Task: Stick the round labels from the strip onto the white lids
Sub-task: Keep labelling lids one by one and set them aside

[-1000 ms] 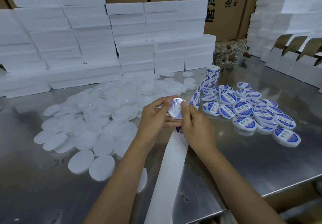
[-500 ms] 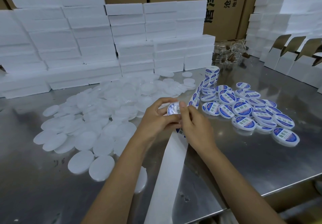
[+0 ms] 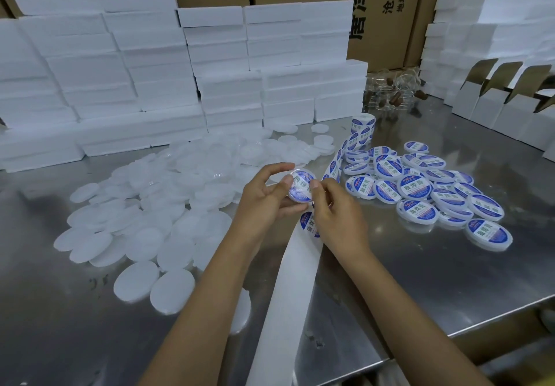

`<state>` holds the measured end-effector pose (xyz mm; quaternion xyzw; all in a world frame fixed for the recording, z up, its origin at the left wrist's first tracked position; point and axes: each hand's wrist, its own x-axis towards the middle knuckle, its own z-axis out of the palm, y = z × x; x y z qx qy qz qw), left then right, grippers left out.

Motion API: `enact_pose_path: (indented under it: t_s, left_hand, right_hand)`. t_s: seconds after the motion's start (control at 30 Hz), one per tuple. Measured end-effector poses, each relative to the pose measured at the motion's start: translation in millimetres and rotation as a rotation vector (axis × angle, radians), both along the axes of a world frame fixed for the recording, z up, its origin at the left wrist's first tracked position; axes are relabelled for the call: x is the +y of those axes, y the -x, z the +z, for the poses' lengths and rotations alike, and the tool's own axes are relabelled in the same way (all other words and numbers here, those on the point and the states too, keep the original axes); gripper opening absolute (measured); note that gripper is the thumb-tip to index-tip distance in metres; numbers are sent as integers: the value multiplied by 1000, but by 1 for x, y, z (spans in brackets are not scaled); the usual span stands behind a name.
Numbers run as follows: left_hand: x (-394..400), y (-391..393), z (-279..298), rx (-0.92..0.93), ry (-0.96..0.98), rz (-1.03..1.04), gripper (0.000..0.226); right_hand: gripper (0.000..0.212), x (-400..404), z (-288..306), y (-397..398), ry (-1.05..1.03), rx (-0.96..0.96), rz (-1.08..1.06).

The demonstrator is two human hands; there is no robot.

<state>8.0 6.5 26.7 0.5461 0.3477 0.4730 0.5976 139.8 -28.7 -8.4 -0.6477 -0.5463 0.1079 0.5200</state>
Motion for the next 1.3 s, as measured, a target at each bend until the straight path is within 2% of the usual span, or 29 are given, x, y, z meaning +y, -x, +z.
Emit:
enact_pose_path:
  t_s: [0.17, 0.27, 0.37, 0.47, 0.53, 0.7, 0.97, 1.13, 1.3]
  left_hand:
    - [1, 0, -1, -39, 28, 8, 23]
    - [2, -1, -3, -104, 72, 2, 24]
    - [3, -1, -3, -179, 125, 5, 23]
    - [3, -3, -4, -152, 134, 17, 22]
    - [2, -5, -4, -132, 127, 25, 25]
    - [5, -5, -4, -28, 82, 77, 25]
    - [7, -3, -3, 22, 74, 140, 19]
    - [8, -1, -3, 20, 110, 173, 18]
    - [10, 0, -2, 4, 117, 214, 15]
  right_hand:
    - [50, 1, 4, -4, 86, 172, 94]
    - [49, 3, 6, -8, 101, 328, 158]
    - [46, 5, 8, -12, 117, 385, 182]
    - [43, 4, 8, -14, 162, 498, 213]
    - [41, 4, 9, -19, 148, 627, 139]
    - [39, 10, 14, -56, -32, 866, -238]
    - [36, 32, 12, -102, -91, 934, -406]
    - [36, 43, 13, -114, -64, 997, -415]
    - [35, 42, 7, -113, -29, 835, -378]
